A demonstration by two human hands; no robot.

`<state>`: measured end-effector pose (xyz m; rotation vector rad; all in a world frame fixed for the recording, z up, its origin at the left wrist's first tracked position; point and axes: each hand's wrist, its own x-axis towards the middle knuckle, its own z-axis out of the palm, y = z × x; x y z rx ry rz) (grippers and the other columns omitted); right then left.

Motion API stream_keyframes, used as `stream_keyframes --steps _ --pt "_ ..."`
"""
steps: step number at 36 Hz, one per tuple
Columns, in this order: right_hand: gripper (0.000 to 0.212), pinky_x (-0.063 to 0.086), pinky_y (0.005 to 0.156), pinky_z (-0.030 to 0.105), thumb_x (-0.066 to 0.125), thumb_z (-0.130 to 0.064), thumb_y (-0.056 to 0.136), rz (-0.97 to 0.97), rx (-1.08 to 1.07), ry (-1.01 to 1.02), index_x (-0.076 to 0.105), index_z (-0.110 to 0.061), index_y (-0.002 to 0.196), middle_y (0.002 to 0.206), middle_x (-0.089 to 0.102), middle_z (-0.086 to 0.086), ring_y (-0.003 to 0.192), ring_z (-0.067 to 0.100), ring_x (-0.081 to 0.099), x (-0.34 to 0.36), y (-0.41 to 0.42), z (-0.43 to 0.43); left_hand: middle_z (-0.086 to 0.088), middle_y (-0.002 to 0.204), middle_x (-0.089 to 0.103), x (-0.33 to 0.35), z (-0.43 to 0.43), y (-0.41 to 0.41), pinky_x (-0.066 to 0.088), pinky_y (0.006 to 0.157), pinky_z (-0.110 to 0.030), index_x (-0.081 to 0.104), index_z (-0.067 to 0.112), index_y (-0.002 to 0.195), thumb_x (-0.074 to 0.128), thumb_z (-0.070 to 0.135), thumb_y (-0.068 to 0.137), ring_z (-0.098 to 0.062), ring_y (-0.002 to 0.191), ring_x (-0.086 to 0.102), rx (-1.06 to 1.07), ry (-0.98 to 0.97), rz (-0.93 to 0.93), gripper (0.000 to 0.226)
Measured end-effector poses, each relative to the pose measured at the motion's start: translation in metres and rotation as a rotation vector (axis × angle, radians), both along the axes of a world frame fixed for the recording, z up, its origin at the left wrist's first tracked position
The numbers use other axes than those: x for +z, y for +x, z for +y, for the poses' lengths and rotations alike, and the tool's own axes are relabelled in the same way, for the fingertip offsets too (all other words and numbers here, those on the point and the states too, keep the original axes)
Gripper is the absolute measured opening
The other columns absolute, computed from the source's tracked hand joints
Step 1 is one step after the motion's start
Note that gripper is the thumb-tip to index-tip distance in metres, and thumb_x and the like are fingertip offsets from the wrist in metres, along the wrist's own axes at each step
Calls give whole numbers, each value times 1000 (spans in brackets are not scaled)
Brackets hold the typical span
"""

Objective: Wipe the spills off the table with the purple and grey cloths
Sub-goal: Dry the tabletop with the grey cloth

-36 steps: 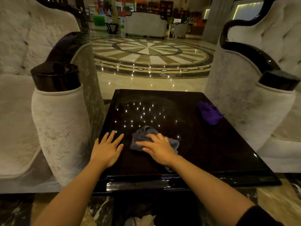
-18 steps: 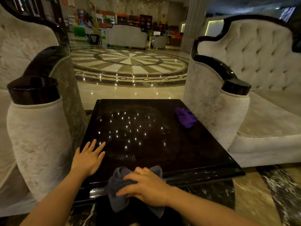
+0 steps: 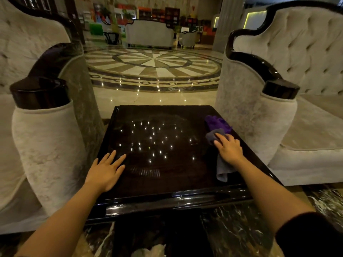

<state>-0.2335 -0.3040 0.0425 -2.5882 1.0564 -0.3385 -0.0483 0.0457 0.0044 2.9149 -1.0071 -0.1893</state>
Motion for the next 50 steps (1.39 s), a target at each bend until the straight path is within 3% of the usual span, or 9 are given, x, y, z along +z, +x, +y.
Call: stream_keyframes --steps 6,14,18,22,34,39,43,46,50 --pt "54 16 112 50 29 -54 92 193 -79 174 12 -40 142 157 4 9 139 39 11 -27 -8 -17 -1 159 -1 -2 1 2 6 119 -41 3 36 146 17 44 98 -19 146 1 -16 4 11 50" --pt "52 12 115 50 27 -51 93 172 -30 125 15 -37 142 157 9 7 142 34 9 -42 10 -7 -2 159 -2 -2 0 6 5 118 -39 2 36 146 18 43 98 -18 146 1 -38 -7 7 50" --pt "47 16 113 42 29 -38 97 185 180 -98 22 -27 142 156 16 3 142 28 13 -47 20 13 -2 159 -1 -3 1 5 5 119 -39 2 35 146 18 43 99 -19 146 1 -39 -9 4 50" --pt "48 18 114 41 31 -41 95 69 264 -69 27 -28 141 154 24 6 140 27 22 -49 23 45 -2 159 -1 -2 2 3 6 119 -39 3 34 146 17 42 99 -19 146 1 -30 -12 4 50" --pt "42 36 88 42 44 -33 92 -17 564 -225 39 -31 134 137 44 10 114 33 43 -53 -9 153 -3 159 3 0 7 -5 9 119 -41 6 32 147 17 41 99 -21 146 5 23 -49 -19 50" --pt "55 54 66 32 76 -39 66 -82 558 -406 57 -29 117 102 67 6 82 23 66 -54 -18 183 -5 159 4 2 6 -8 11 118 -42 6 32 147 17 41 99 -22 146 5 58 -74 -20 50" --pt "61 55 65 28 80 -45 60 -92 536 -469 57 -32 116 97 68 2 78 18 67 -59 -15 198 -5 159 3 4 6 -11 11 118 -43 6 31 147 16 41 99 -23 146 5 69 -61 -31 50" --pt "57 53 76 39 73 -37 71 -117 572 -366 53 -28 123 109 64 11 91 28 64 -59 -13 206 -5 159 0 4 8 -14 11 118 -44 3 32 147 15 42 99 -23 146 3 86 -42 -17 50" --pt "52 24 105 48 45 -29 93 -86 602 -134 25 -28 141 142 31 18 126 37 30 -60 -5 210 -4 159 -1 4 7 -20 10 118 -44 2 33 146 15 43 98 -22 146 2 77 -30 -9 51"
